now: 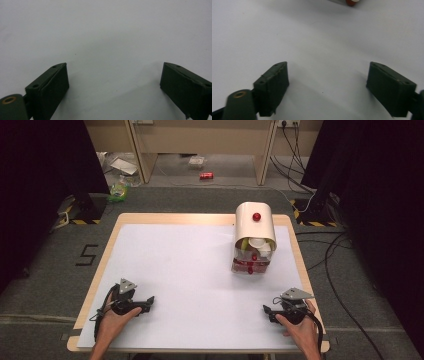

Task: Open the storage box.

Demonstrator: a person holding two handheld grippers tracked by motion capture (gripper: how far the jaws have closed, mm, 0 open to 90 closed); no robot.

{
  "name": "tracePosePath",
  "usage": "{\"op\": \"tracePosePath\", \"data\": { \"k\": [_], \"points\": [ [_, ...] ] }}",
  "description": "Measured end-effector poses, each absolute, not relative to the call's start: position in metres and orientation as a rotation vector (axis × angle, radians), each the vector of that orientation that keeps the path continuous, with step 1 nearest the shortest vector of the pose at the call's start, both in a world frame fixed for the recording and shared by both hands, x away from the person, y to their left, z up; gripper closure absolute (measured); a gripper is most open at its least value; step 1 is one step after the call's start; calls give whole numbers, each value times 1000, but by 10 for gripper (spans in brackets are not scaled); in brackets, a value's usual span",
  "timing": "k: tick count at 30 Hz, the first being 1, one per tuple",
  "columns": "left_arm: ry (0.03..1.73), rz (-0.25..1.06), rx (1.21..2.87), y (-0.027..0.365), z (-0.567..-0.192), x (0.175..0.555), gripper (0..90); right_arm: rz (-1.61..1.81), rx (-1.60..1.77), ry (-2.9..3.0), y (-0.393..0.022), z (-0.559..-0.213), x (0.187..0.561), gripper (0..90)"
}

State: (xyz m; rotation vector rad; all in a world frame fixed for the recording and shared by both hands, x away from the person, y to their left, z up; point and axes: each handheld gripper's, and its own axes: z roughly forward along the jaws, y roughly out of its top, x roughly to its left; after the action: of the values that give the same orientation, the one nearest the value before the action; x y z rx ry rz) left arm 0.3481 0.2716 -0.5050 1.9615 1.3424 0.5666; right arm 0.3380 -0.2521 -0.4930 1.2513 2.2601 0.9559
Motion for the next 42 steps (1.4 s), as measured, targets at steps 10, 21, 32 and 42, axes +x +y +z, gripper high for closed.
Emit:
{"op": "tracePosePath", "data": {
  "k": [10,21,32,42],
  "points": [
    [1342,567,1961,272,-505,348,75,988,1217,2227,-248,-485,339,167],
    [1343,566,1961,272,-505,348,75,1044,1168,2191,-241,-467,341,226],
    [1343,564,1961,272,-505,348,75,1081,1097,2195,-232,-445,348,314],
    [1343,565,1961,272,-505,348,74,1125,1049,2187,-229,-424,347,347]
  ]
}}
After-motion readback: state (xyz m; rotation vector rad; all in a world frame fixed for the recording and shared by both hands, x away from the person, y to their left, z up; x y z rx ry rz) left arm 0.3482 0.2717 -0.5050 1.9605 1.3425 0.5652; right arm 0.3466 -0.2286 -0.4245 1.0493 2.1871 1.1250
